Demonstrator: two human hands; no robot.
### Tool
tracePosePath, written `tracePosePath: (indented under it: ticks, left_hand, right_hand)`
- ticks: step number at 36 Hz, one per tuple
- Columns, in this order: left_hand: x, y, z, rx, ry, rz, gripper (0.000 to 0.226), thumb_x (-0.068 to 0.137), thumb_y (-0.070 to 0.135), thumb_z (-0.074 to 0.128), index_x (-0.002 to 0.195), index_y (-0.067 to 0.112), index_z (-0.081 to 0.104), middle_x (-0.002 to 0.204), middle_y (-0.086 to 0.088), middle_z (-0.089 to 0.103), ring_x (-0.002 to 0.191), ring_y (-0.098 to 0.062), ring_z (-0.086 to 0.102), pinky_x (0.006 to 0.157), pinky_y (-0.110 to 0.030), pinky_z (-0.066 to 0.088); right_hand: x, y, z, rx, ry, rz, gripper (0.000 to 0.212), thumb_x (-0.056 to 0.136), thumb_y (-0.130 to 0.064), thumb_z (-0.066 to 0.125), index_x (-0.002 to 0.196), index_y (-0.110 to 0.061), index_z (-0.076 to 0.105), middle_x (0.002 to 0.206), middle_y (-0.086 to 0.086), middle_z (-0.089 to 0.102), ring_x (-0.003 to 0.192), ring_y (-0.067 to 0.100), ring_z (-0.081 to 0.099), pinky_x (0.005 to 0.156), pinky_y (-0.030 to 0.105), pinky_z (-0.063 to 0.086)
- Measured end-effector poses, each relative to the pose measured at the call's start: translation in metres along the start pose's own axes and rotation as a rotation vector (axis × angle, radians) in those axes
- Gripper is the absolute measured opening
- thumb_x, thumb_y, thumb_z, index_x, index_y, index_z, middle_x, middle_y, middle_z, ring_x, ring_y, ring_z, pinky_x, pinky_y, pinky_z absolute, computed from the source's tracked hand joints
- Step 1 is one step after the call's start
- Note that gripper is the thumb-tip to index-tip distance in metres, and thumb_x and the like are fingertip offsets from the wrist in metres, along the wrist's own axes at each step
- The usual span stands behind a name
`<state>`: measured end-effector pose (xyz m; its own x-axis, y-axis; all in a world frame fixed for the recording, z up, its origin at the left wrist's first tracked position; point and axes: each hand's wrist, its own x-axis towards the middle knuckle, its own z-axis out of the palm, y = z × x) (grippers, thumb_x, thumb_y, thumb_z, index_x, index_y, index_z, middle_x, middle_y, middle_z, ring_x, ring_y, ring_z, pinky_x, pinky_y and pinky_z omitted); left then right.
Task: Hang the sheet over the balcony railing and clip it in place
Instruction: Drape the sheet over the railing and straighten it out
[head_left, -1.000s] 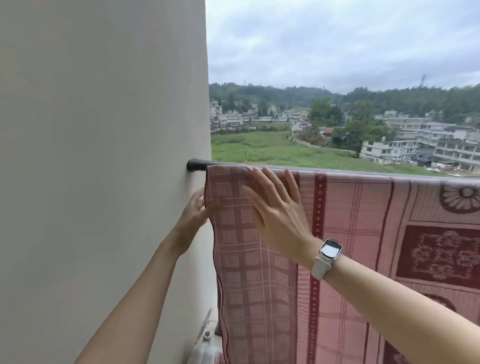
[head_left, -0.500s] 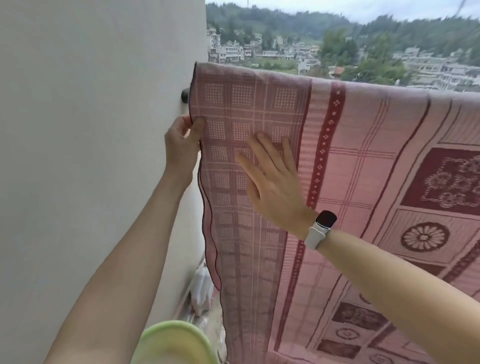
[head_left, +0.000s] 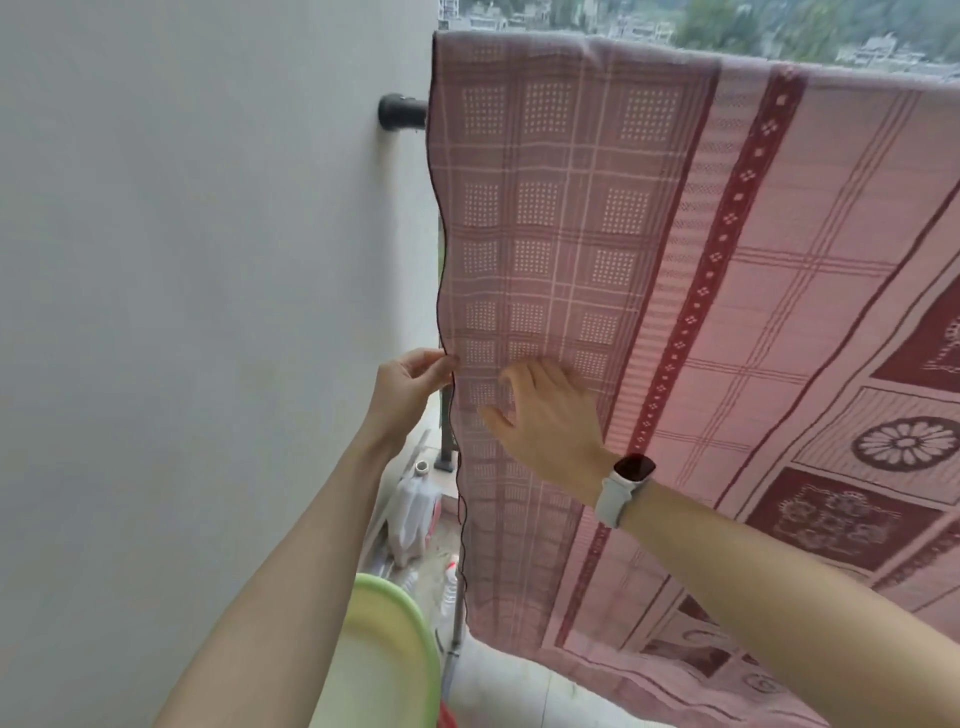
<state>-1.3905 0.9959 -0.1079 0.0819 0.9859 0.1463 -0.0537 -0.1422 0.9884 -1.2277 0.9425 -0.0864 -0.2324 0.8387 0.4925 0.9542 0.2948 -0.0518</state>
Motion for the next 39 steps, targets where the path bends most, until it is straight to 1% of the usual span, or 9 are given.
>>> tracePosePath:
  ticks: [7,14,19,22,25,27,33,35,39]
  left_hand:
    - [-0.01,0.006,-0.009,-0.054,-0.166,-0.044,0.035,0.095,0.031,0.044,0.107,0.005,0.064,0.106,-0.01,0.069,0.097,-0.021,0.067,0.091,-0.029,0.05]
    - [-0.011,-0.008,-0.021,0.049,-0.109,-0.066,0.024,0.093,0.025,0.052,0.115,0.018,0.058,0.111,-0.003,0.063,0.098,-0.017,0.064,0.092,-0.034,0.048]
    - [-0.001,-0.025,-0.008,0.121,-0.223,-0.027,0.072,0.072,0.053,0.066,0.135,0.031,0.038,0.137,0.005,0.044,0.118,-0.01,0.05,0.09,-0.025,0.044]
    - [0.003,-0.031,0.009,0.106,-0.265,-0.018,0.062,0.071,0.049,0.069,0.126,0.027,0.051,0.118,0.01,0.062,0.104,-0.006,0.06,0.088,-0.027,0.05]
    - [0.01,-0.04,0.022,0.136,-0.07,0.049,0.009,0.084,0.034,0.061,0.085,0.026,0.066,0.072,0.008,0.065,0.062,0.0,0.055,0.063,-0.022,0.047]
    - [0.014,-0.047,0.024,0.101,0.022,0.077,0.034,0.092,0.027,0.053,0.058,0.027,0.059,0.049,0.015,0.051,0.047,-0.001,0.041,0.049,-0.019,0.036]
    - [0.019,-0.067,0.012,0.164,0.083,0.029,0.032,0.095,0.024,0.048,0.086,-0.002,0.064,0.056,0.012,0.053,0.054,-0.008,0.045,0.053,-0.02,0.037]
    - [0.02,-0.078,0.003,0.219,0.088,0.013,0.035,0.095,0.025,0.048,0.079,-0.003,0.06,0.063,-0.006,0.047,0.061,-0.019,0.039,0.059,-0.029,0.032]
    - [0.023,-0.1,-0.01,0.365,0.083,-0.084,0.039,0.094,0.028,0.049,0.069,0.0,0.056,0.056,0.0,0.042,0.059,-0.02,0.037,0.057,-0.031,0.029]
  right_hand:
    - [0.01,-0.03,0.03,-0.028,-0.087,0.129,0.045,0.077,-0.061,0.055,0.072,-0.017,0.06,0.067,0.003,0.068,0.066,0.024,0.066,0.059,0.03,0.046]
    - [0.007,-0.017,0.046,0.038,-0.09,0.173,0.041,0.097,-0.034,0.033,0.062,-0.016,0.044,0.06,0.009,0.062,0.053,0.029,0.06,0.046,0.027,0.035]
    - [-0.033,0.022,0.037,0.144,-0.004,0.142,0.034,0.089,-0.028,0.057,0.061,-0.011,0.047,0.052,0.01,0.056,0.047,0.031,0.055,0.044,0.033,0.041]
    - [-0.048,0.044,0.03,0.152,0.072,0.229,0.034,0.087,-0.023,0.059,0.059,-0.012,0.045,0.048,0.004,0.05,0.043,0.027,0.052,0.042,0.03,0.04]
    - [-0.053,0.059,0.021,0.146,0.164,0.235,0.03,0.085,-0.02,0.053,0.059,-0.017,0.038,0.046,-0.006,0.038,0.036,0.019,0.04,0.038,0.022,0.028]
    - [-0.055,0.063,0.017,0.164,0.191,0.238,0.028,0.085,-0.019,0.049,0.059,-0.017,0.037,0.044,-0.006,0.036,0.034,0.016,0.035,0.037,0.023,0.026]
    - [-0.047,0.057,0.011,0.192,0.251,0.192,0.028,0.087,-0.027,0.04,0.061,-0.021,0.032,0.044,-0.006,0.033,0.033,0.015,0.031,0.034,0.026,0.028]
    - [-0.04,0.051,0.01,0.218,0.254,0.166,0.03,0.087,-0.027,0.041,0.059,-0.017,0.036,0.044,-0.007,0.033,0.032,0.017,0.033,0.034,0.026,0.027]
    - [-0.024,0.033,0.005,0.234,0.3,0.082,0.035,0.086,-0.024,0.046,0.055,-0.006,0.042,0.041,0.0,0.039,0.034,0.017,0.038,0.037,0.022,0.028]
